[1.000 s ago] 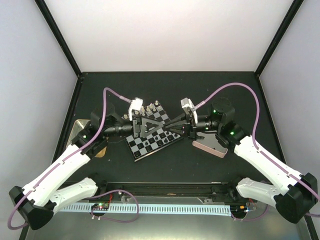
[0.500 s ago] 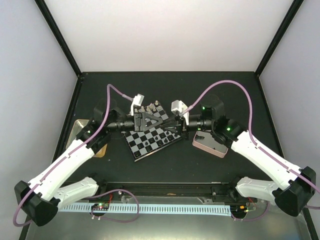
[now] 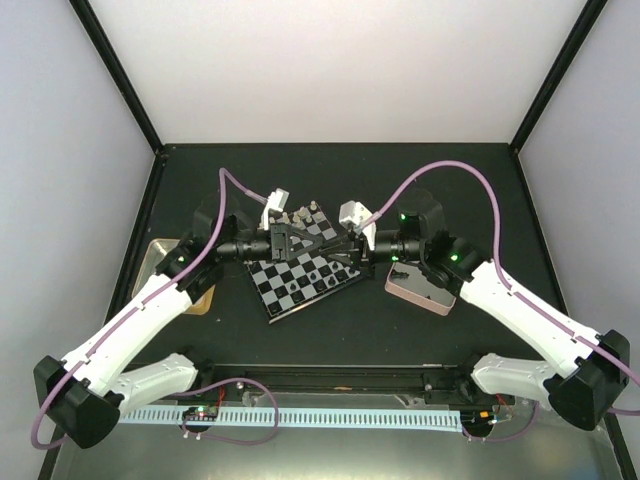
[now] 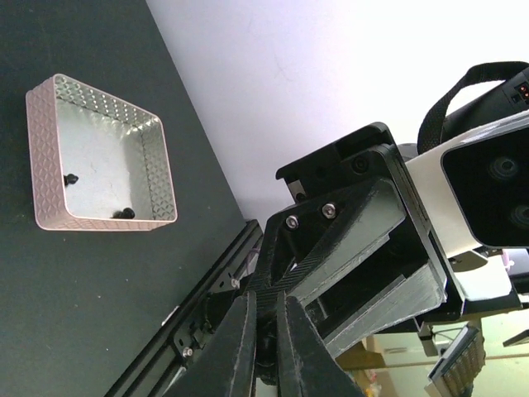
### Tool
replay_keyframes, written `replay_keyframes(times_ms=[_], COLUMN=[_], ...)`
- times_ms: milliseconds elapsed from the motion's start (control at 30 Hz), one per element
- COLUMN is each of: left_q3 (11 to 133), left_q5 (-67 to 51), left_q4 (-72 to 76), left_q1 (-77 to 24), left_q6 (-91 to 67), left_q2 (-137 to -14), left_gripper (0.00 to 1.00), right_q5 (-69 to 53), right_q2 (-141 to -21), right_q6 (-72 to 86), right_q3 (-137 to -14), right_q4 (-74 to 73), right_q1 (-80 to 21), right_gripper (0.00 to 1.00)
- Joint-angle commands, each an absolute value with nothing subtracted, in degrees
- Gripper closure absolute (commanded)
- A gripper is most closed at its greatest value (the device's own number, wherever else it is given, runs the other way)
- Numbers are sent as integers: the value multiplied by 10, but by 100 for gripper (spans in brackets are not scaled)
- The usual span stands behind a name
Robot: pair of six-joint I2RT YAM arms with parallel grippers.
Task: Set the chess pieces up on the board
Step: Place the chess piece on the chessboard.
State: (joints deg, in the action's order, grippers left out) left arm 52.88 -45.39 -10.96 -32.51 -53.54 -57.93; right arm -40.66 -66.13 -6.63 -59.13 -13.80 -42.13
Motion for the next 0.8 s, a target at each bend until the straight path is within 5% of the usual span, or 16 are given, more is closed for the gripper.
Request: replay_keyframes(times_ms=[0, 100, 367, 600, 767], left_q3=[541, 542, 554, 524, 480], left_q5=[-496, -489, -342, -71, -3], left_q4=[-112, -125, -266, -375, -370], left_q1=[-333, -331, -310, -308, -308], left_q6=[-521, -511, -404, -332, -330], left_q2=[-586, -586, -571, -564, -585], left_gripper=[98, 98, 99, 98, 98], right_q5=[-374, -365, -287, -174, -133], right_q2=[-675, -675, -636, -610, -618], right_q6=[-51, -36, 11, 99, 143], right_q3=[-600, -598, -556, -507, -493], right_q4=[-103, -100, -99, -81, -81], right_q1=[-429, -429, -429, -429, -429], right_gripper=[88, 80, 37, 33, 33])
